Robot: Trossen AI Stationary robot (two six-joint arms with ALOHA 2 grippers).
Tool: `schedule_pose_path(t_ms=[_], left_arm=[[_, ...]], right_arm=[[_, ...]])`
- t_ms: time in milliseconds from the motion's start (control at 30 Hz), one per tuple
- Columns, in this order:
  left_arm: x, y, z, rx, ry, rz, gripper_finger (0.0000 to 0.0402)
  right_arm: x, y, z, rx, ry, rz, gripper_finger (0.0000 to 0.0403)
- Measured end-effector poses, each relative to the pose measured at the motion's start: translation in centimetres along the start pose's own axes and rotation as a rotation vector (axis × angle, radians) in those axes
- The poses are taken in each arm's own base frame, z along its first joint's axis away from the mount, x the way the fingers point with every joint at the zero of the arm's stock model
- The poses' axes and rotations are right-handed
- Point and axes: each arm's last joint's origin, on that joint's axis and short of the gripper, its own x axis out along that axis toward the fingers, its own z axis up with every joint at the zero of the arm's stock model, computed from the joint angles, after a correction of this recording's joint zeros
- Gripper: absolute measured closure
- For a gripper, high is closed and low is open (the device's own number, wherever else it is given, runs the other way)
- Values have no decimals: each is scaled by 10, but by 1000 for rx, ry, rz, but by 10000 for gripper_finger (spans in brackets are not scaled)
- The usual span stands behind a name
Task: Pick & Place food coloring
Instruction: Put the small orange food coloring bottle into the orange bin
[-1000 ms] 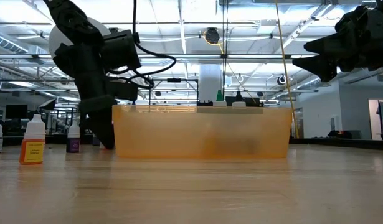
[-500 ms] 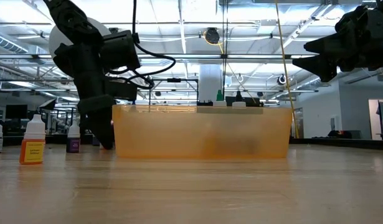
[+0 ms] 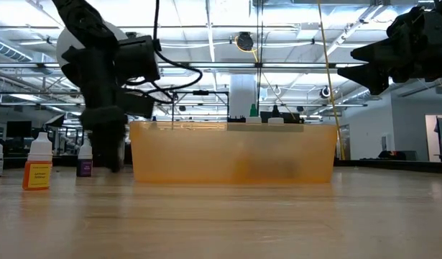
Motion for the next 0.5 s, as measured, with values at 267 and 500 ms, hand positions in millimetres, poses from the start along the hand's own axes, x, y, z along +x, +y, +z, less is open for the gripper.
schedule_pose_path(t_ms=[267,500], left_arm=[[-48,-19,17,68,10,47,337],[-103,-48,48,177,-124,22,337]], right_arm=[[0,0,0,0,0,0,110],[0,0,0,0,0,0,109]])
